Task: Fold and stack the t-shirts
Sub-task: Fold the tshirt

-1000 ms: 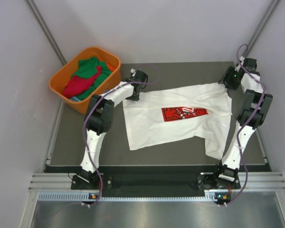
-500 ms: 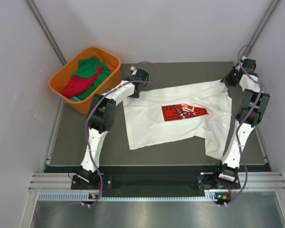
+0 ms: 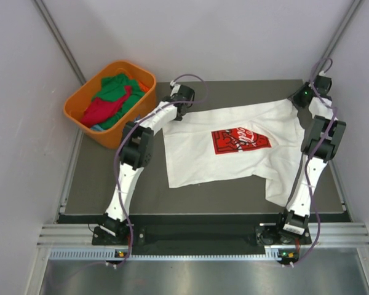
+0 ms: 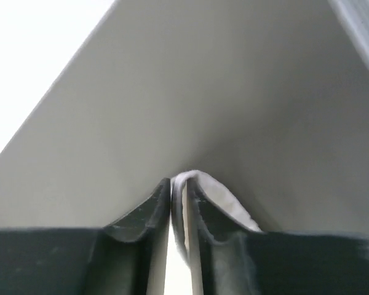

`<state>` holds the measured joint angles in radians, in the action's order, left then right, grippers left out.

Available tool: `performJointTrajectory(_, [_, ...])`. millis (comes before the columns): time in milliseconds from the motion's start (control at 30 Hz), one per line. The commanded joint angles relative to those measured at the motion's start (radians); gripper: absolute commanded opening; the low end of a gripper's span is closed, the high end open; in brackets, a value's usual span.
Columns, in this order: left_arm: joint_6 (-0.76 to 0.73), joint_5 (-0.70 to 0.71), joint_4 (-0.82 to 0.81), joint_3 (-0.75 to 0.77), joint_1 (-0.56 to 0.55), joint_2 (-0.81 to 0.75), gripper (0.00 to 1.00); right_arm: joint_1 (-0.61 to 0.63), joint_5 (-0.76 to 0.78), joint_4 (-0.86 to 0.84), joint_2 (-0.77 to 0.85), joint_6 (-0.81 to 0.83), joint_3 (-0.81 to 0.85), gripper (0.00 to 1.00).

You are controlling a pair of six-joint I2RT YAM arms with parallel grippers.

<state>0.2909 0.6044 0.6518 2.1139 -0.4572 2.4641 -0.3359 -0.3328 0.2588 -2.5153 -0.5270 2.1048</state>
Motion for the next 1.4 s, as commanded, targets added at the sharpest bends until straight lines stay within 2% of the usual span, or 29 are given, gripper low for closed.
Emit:
performJointTrajectory(0, [0.004,-0.038,0.019,0.043,0.014,0.000,0.47,-0.009,0.046,-0.057,0.018,-0.019,0.098,0.19])
performJointTrajectory(67, [-0.004,-0.089,0.025,0.046,0.012,-0.053,0.48,-0.008,0.066,-0.027,0.064,-0.005,0.098,0.26])
performJointTrajectory(100, [-0.009,-0.113,0.025,0.043,0.012,-0.076,0.52,-0.002,0.084,0.021,0.084,0.005,0.096,0.34])
performJointTrajectory(233, [0.017,-0.274,0.023,0.002,0.011,-0.230,0.56,0.021,0.178,0.129,0.222,0.077,0.026,0.44])
performJointTrajectory(300, [0.039,-0.394,0.006,-0.043,0.008,-0.290,0.57,0.038,0.242,0.183,0.312,0.116,-0.047,0.44])
performJointTrajectory(367, [0.054,-0.443,-0.024,-0.132,-0.009,-0.382,0.59,0.057,0.271,0.224,0.395,0.162,-0.101,0.42])
performJointTrajectory(467, [0.063,-0.520,-0.047,-0.251,-0.041,-0.487,0.59,0.104,0.239,0.266,0.493,0.261,-0.222,0.36])
performJointTrajectory(600, [0.080,-0.620,-0.073,-0.411,-0.078,-0.618,0.59,0.262,0.303,0.249,0.610,0.430,-0.449,0.31])
performJointTrajectory(667, [0.128,-0.708,-0.119,-0.547,-0.093,-0.703,0.59,0.316,0.327,0.240,0.654,0.554,-0.508,0.29])
performJointTrajectory(700, [0.148,-0.741,-0.180,-0.598,-0.095,-0.730,0.59,0.369,0.327,0.244,0.662,0.588,-0.552,0.29])
performJointTrajectory(767, [0.198,-0.770,-0.219,-0.734,-0.094,-0.795,0.58,0.399,0.351,0.273,0.670,0.645,-0.575,0.29])
performJointTrajectory(900, [0.237,-0.769,-0.271,-0.903,-0.097,-0.841,0.57,0.419,0.336,0.292,0.678,0.699,-0.621,0.27])
performJointTrajectory(1100, [0.304,-0.762,-0.355,-1.041,-0.098,-0.814,0.54,0.419,0.348,0.241,0.716,0.765,-0.723,0.24])
performJointTrajectory(1267, [0.332,-0.727,-0.351,-1.065,-0.101,-0.743,0.49,0.419,0.336,0.266,0.681,0.817,-0.730,0.24])
performJointTrajectory(1367, [0.340,-0.637,-0.304,-1.072,-0.101,-0.722,0.48,0.419,0.340,0.261,0.682,0.843,-0.741,0.23])
